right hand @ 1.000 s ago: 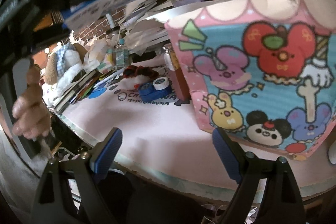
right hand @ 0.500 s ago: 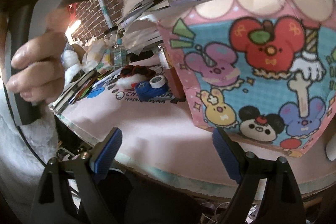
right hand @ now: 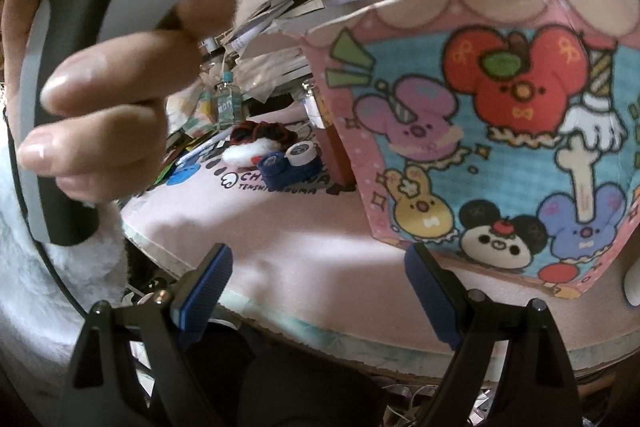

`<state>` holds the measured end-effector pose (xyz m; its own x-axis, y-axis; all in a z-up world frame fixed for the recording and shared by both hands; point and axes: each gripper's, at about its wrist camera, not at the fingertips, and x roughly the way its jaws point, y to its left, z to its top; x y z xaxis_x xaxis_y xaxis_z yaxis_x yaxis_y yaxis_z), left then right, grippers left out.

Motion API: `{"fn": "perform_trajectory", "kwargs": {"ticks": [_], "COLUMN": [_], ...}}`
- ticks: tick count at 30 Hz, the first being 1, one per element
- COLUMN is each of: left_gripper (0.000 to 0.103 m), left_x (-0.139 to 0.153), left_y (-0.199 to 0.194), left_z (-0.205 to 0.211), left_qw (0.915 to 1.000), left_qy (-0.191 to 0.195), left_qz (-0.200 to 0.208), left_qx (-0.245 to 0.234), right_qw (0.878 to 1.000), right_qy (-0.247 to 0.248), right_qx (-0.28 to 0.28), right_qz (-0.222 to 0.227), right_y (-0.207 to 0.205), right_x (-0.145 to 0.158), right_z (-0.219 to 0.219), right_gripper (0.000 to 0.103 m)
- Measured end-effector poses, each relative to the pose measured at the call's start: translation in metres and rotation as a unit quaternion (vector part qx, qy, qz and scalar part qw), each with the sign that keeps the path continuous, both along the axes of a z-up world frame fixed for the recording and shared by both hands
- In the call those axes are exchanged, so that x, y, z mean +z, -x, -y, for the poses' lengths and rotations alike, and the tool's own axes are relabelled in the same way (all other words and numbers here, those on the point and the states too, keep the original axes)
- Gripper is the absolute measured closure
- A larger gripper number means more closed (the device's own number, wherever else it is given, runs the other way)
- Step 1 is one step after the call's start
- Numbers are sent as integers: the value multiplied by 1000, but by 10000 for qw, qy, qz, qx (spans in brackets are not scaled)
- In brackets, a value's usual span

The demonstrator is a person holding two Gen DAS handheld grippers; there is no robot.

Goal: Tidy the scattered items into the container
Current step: 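Lift the medicine box with the left gripper and carry it over the pink box, then lower the medicine box into the pink box and open the left gripper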

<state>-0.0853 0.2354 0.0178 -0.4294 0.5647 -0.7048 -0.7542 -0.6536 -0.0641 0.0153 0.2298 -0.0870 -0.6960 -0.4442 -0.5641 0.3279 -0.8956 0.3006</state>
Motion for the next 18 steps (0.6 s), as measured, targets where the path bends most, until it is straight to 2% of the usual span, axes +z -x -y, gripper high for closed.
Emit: {"fn": "perform_trajectory", "kwargs": {"ticks": [6,8,12,18], "left_gripper": [32,21,15,5], "left_x": [-4,-7,-7,-1], "left_y": [2,3,1,-9], "left_z": [0,0,3,6], "left_qw": [9999,9998,9996,9977], "left_qy": [59,92,46,64], "left_qz": [-76,-106,-234,-643], "left_qx": [99,154,175,212], "right_qw": [10000,10000,10000,10000], "right_qy": [12,14,-2,12], "right_qx": [-22,-24,0,-15], "right_qz": [12,16,19,52], "right_y": [0,1,1,2], "right_x": [0,0,0,0], "right_z": [-1,-2,-2,-5], "right_gripper": [16,16,16,16]}}
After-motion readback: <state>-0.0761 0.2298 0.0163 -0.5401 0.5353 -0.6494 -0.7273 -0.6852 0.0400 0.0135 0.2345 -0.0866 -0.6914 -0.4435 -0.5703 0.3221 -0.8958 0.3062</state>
